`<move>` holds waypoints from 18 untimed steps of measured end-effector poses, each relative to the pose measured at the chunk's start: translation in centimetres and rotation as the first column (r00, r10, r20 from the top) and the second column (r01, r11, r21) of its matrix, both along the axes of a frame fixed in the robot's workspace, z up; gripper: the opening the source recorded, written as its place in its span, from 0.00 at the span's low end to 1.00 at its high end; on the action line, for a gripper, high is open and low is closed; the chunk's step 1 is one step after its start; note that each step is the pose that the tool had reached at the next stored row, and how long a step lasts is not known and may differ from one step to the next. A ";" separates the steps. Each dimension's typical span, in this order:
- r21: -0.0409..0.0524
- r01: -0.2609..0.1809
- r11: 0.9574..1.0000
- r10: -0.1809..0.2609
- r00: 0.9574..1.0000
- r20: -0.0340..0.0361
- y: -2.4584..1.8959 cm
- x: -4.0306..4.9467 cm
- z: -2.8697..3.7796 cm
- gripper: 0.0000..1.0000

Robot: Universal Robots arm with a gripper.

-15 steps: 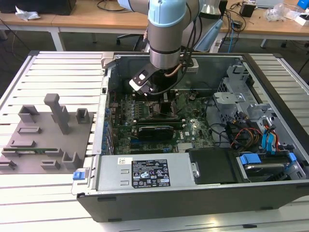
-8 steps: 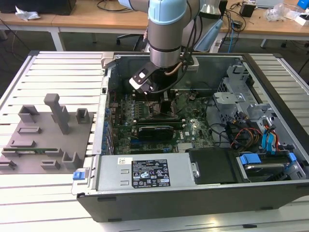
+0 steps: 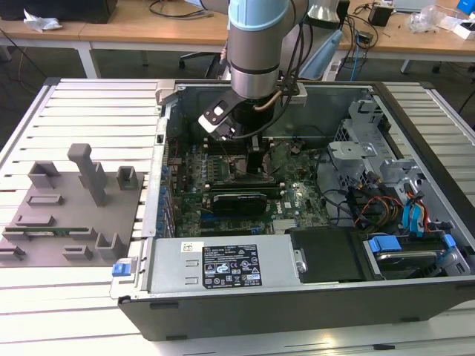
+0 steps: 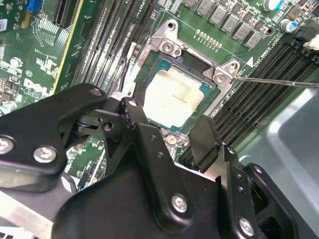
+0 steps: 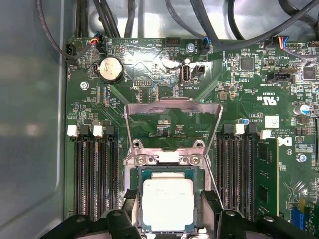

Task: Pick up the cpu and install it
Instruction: 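Place the cpu into insertion slot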

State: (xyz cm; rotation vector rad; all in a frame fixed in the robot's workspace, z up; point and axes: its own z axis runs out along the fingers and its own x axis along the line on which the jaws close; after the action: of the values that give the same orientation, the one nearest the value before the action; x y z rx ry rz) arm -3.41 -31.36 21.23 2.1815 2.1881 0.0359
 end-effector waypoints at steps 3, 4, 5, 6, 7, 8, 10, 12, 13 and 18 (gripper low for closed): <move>0.000 0.000 1.000 0.000 1.000 0.000 0.00 0.00 0.01 0.54; 0.000 0.000 1.000 0.000 1.000 0.000 0.00 0.00 0.02 0.54; 0.000 0.000 1.000 0.000 1.000 0.000 0.00 0.00 0.02 0.47; 0.000 0.000 1.000 0.000 1.000 0.000 0.00 0.00 0.02 0.41; 0.000 0.000 1.000 0.000 1.000 0.000 0.00 0.00 0.03 0.35; 0.000 0.000 1.000 0.000 1.000 0.000 0.00 0.00 0.03 0.29; 0.000 0.000 1.000 0.000 1.000 0.000 0.00 0.00 0.05 0.11; 0.000 0.000 1.000 0.000 1.000 0.000 0.00 0.00 0.06 0.11; 0.000 0.000 1.000 0.000 1.000 0.000 0.00 0.00 0.07 0.11; 0.000 0.000 1.000 0.000 1.000 -0.007 -0.01 0.05 0.02 0.11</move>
State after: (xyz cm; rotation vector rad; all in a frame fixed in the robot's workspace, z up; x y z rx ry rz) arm -3.36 -31.37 21.25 2.1846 2.1916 0.0281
